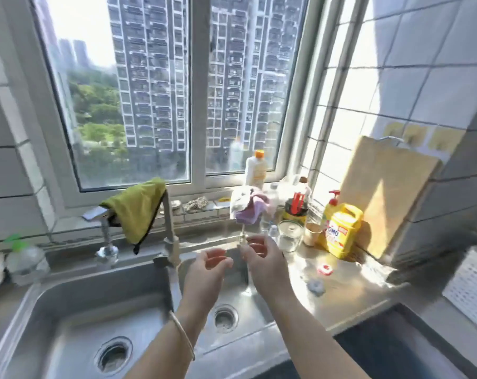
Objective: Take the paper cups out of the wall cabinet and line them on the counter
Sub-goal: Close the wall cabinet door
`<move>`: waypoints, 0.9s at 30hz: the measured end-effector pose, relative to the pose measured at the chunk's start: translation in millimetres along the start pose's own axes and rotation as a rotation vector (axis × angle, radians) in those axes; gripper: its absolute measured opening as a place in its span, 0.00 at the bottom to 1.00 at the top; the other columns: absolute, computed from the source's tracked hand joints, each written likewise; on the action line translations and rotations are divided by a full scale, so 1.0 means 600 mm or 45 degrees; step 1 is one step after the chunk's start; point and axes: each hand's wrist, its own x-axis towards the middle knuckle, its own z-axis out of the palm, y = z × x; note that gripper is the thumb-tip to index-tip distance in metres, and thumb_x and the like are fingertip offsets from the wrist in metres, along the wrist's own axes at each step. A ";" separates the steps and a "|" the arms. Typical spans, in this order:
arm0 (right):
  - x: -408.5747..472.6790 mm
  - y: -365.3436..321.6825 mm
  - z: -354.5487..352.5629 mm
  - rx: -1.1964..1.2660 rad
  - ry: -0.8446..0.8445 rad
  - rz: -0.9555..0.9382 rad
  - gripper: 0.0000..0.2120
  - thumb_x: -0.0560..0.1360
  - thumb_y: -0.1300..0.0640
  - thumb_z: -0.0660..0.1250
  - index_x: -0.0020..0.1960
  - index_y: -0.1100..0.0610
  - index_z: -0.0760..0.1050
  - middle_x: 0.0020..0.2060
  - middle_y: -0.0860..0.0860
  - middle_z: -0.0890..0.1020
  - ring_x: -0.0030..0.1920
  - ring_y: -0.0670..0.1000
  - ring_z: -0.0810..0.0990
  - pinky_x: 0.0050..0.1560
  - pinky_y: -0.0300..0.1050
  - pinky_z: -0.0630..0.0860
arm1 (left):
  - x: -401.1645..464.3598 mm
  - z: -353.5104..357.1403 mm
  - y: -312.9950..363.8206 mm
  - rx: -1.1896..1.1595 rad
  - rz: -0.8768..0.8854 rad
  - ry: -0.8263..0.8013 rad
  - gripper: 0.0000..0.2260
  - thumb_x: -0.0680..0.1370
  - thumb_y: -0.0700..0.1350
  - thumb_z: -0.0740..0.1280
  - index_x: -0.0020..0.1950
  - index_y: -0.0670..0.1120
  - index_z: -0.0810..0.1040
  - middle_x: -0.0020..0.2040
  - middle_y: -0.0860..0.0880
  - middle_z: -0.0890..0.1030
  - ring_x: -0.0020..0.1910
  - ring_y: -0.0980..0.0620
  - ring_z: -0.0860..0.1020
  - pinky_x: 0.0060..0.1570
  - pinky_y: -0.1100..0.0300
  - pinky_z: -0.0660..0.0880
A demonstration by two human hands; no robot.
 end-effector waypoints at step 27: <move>0.424 -0.274 -0.647 -0.592 0.974 -0.588 0.06 0.75 0.54 0.64 0.43 0.44 0.71 0.41 0.44 0.80 0.41 0.42 0.78 0.39 0.30 0.73 | 0.227 0.749 0.478 -0.277 0.661 -0.963 0.06 0.73 0.42 0.70 0.49 0.48 0.79 0.47 0.49 0.85 0.49 0.50 0.82 0.51 0.52 0.77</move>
